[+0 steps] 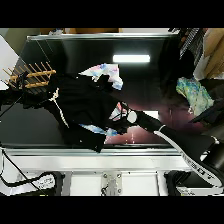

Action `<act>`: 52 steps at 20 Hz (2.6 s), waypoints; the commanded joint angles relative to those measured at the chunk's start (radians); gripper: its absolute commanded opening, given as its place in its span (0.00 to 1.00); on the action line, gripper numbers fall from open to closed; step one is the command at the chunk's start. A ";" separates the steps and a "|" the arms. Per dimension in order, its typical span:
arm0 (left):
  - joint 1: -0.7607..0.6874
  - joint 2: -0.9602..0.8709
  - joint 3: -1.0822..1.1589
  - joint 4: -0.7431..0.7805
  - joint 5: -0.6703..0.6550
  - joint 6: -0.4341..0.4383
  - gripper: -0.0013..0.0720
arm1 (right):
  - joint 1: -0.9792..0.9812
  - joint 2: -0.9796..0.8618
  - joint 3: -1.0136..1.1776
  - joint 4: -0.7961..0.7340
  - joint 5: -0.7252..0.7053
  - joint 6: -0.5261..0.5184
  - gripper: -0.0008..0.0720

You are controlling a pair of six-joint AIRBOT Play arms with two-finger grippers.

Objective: Fold the clothes and pants, and hang the long-sleeved shirts on hangers.

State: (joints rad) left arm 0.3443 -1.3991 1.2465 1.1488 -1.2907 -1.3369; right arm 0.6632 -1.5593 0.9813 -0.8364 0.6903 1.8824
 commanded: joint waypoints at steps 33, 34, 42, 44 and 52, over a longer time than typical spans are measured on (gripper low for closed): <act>-0.325 0.768 0.410 -0.589 0.243 -0.108 0.07 | -0.458 0.655 1.044 -0.541 0.429 -0.193 0.04; -0.348 0.788 0.411 -0.571 0.266 -0.134 0.07 | -0.458 0.660 1.062 -0.541 0.416 -0.193 0.04; -0.386 0.695 0.272 -0.227 0.054 -0.426 0.07 | -0.455 0.504 1.062 -0.540 0.402 -0.128 0.04; -0.396 0.612 0.143 -0.224 0.027 -0.424 0.07 | -0.455 0.372 1.061 -0.540 0.476 -0.120 0.04; -0.393 0.052 -0.011 -0.233 0.492 -0.266 0.07 | -0.456 -0.175 1.061 -0.551 0.435 -0.121 0.04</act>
State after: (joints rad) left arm -0.0547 -1.1450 1.2266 0.9207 -0.9535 -1.6535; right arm 0.2066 -1.5826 2.0415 -1.3891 1.1843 1.7584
